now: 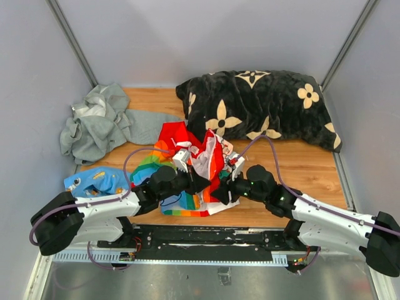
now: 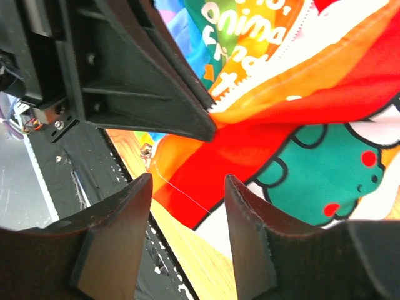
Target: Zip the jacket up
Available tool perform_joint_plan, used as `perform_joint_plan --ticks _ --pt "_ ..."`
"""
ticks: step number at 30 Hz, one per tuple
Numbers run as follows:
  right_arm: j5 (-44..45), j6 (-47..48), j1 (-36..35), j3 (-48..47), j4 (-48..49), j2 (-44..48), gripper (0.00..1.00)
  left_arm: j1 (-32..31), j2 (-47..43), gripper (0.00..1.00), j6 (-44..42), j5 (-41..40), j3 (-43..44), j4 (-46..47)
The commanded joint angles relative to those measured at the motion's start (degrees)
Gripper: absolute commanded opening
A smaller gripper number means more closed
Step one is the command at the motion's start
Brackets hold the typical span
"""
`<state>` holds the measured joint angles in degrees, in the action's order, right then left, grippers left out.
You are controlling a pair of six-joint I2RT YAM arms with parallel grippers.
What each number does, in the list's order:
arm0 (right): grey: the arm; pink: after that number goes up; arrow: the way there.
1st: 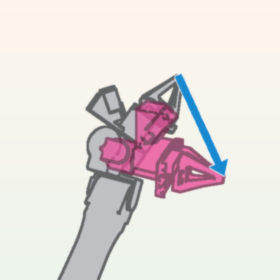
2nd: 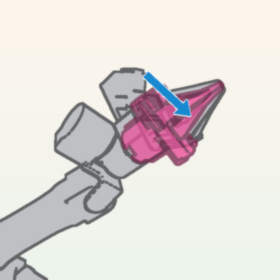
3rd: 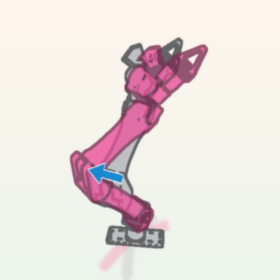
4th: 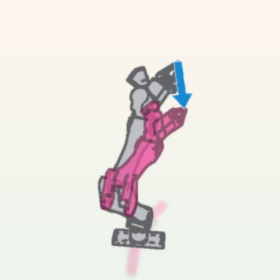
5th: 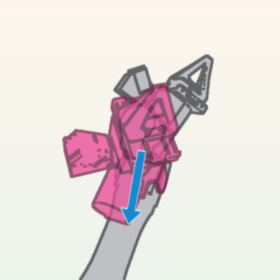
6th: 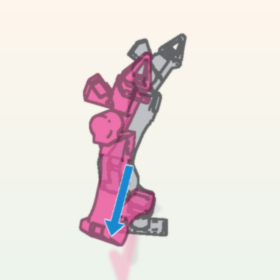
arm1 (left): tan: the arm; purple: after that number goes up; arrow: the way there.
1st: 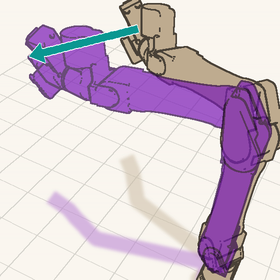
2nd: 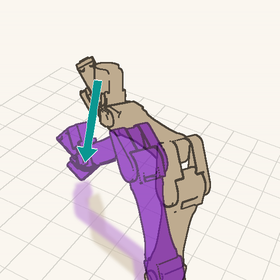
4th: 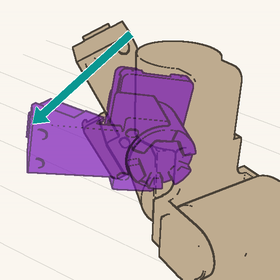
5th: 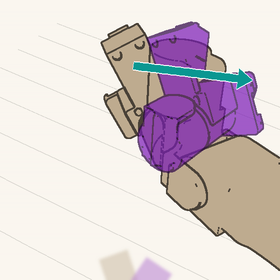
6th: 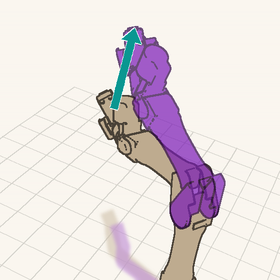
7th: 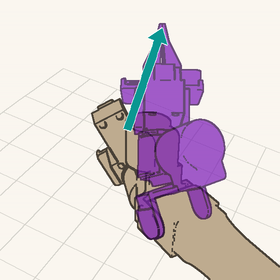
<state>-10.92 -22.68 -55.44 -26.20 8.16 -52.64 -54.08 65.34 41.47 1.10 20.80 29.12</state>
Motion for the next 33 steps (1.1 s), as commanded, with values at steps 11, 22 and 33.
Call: perform_joint_plan --ticks 11,22,33 --pt "3.95 -9.19 -1.07 5.35 9.60 -3.80 0.83 -0.73 2.32 0.12 4.06 -4.44 -0.71 4.01" --pt "6.49 -11.87 -1.07 5.47 10.99 -8.41 0.75 -4.62 8.09 0.14 7.80 -12.41 2.60 3.97" --pt "7.71 -12.51 -1.07 5.70 13.46 -11.56 0.43 -7.61 7.47 0.21 7.80 -19.11 2.97 2.31"
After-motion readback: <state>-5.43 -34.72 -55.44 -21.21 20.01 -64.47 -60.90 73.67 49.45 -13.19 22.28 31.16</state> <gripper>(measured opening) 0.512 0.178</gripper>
